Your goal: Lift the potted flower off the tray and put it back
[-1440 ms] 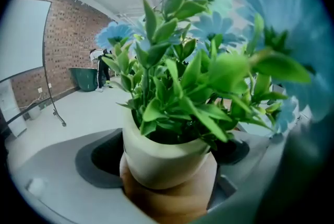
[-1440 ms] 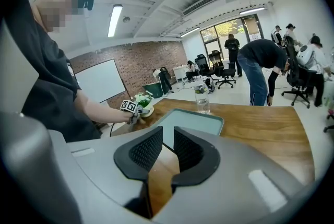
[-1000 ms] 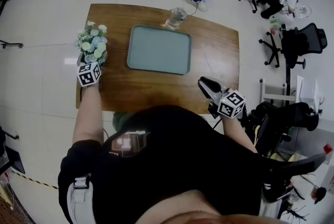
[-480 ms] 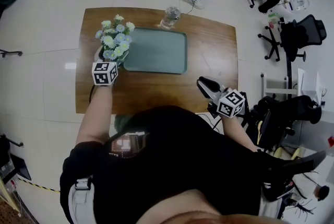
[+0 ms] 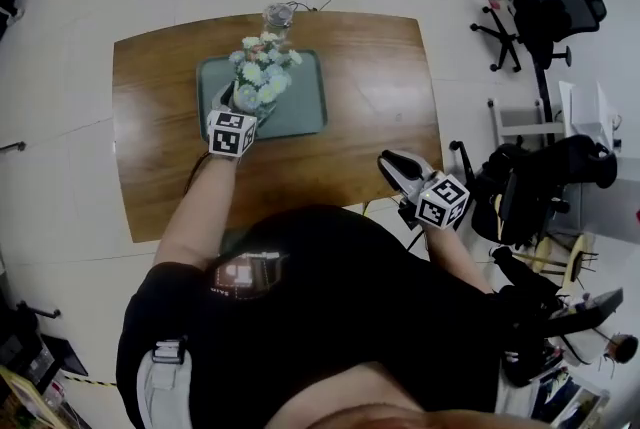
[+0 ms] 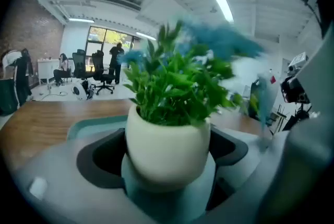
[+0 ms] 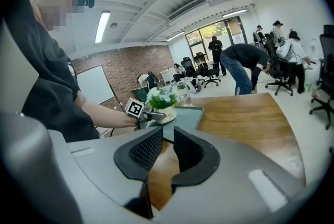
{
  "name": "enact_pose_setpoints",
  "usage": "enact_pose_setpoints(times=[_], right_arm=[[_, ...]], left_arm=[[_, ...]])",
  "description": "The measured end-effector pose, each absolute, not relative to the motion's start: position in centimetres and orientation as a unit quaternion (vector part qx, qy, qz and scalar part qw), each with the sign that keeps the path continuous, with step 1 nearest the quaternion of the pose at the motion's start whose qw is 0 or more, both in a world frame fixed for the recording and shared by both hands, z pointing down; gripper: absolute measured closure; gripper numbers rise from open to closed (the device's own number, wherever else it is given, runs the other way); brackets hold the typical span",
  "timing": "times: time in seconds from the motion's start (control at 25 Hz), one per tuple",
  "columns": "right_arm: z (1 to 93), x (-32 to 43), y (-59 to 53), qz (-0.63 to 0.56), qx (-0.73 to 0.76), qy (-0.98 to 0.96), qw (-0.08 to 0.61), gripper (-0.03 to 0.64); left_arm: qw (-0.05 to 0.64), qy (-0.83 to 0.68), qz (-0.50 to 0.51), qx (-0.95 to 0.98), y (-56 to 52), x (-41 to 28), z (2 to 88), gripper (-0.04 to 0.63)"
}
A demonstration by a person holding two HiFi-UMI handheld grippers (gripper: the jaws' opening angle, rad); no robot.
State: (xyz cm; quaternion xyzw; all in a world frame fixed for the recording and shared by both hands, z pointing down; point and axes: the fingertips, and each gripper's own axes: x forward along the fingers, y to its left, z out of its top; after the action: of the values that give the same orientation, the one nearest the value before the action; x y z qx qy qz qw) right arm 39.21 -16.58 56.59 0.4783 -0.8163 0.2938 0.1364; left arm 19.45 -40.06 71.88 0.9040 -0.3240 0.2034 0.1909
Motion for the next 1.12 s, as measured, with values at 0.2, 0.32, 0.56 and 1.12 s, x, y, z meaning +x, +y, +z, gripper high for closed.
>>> enact_pose_setpoints(times=[0.2, 0.32, 0.56, 1.12], right_arm=[[57.3, 41.5, -14.4, 0.301, 0.496, -0.804, 0.128, 0.537], [57.4, 42.2, -14.5, 0.297, 0.495, -0.806, 0.131, 0.537], [55.5, 39.6, -18.5, 0.275, 0.479, -0.829, 0.09, 0.532], [49.4, 31.6, -28.9, 0.221, 0.396, -0.891, 0.026, 0.603]], left_arm=[[0.18, -0.316, 0.255, 0.896, -38.2, 21.2, 74.3, 0.104], [0.192, -0.308, 0.271, 0.891, -37.8, 22.1, 74.9, 0.104], [0.244, -0.282, 0.281, 0.884, -36.3, 18.4, 73.1, 0.103], [0.246, -0.32, -0.078, 0.912, -31.2, -1.6, 51.2, 0.356]])
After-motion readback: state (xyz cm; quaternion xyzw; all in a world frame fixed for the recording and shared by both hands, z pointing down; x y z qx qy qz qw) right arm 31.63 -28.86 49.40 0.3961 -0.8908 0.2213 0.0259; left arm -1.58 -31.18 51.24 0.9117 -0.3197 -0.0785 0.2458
